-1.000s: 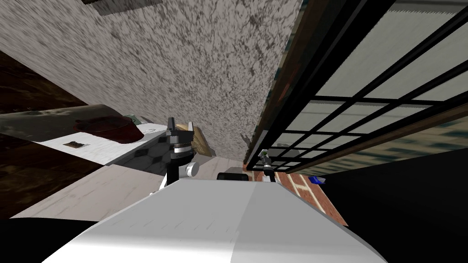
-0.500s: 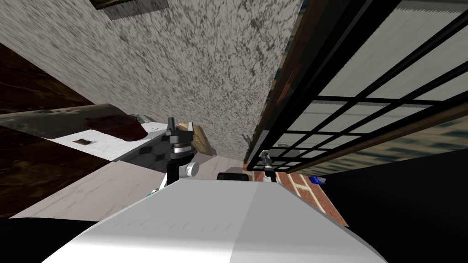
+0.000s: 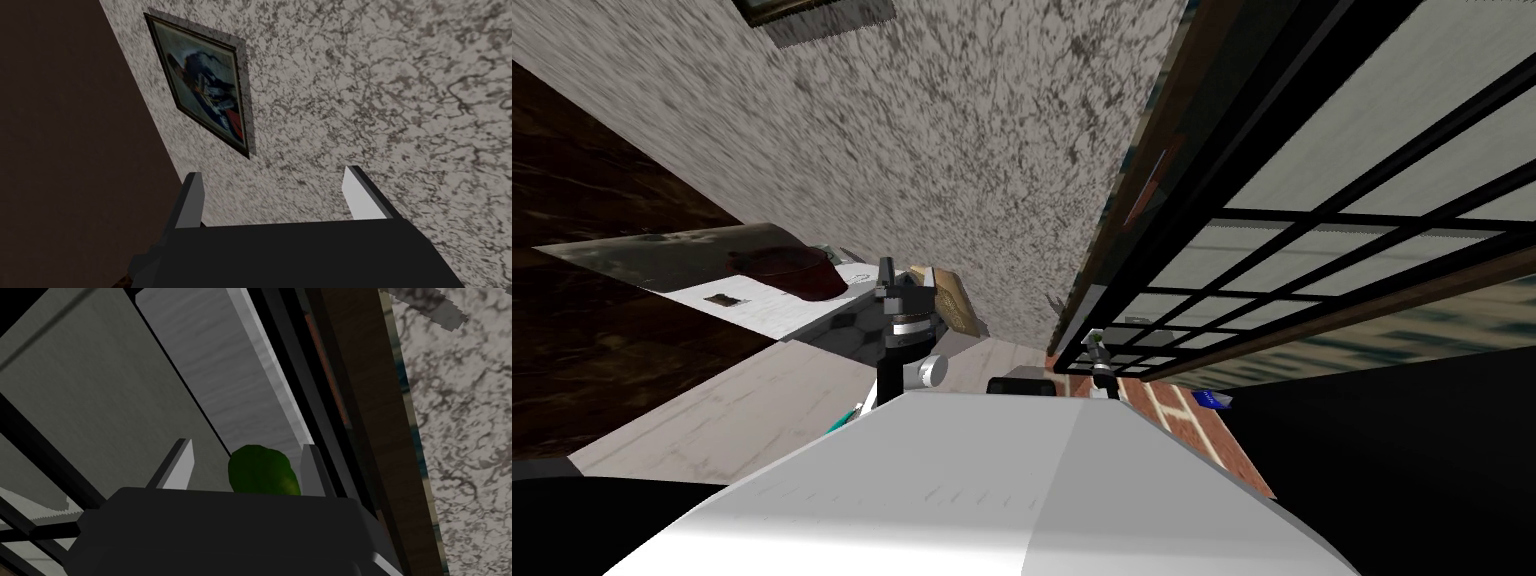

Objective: Pull the door open

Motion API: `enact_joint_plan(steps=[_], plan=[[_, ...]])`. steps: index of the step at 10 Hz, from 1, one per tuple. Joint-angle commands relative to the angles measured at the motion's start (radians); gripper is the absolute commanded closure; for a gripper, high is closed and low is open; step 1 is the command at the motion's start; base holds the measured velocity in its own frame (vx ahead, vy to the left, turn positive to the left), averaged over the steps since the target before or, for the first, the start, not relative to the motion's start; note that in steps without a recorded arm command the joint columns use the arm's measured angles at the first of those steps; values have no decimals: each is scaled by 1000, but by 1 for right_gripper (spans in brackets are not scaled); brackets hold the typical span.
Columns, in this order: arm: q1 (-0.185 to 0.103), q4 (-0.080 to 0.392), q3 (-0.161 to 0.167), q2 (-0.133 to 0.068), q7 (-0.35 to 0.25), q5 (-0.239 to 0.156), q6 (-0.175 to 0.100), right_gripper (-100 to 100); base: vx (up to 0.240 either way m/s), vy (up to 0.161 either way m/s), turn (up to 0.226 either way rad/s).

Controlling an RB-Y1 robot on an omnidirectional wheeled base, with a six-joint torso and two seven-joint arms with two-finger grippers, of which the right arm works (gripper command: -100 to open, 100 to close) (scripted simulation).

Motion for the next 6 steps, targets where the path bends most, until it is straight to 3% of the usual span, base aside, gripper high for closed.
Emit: enact_joint_plan(steps=[1,4,5,6], plan=[[-1,15,-12,-14,-28,-15,-6,100,-38,0,34],[6,14,-5,-21,-105,-40,-7,100,-38,3,49],[6,48,-5,-21,-106,-40,-7,100,-25,-12,22],[9,13,-1,-25,-146,-54,-7,100,-38,-4,58]])
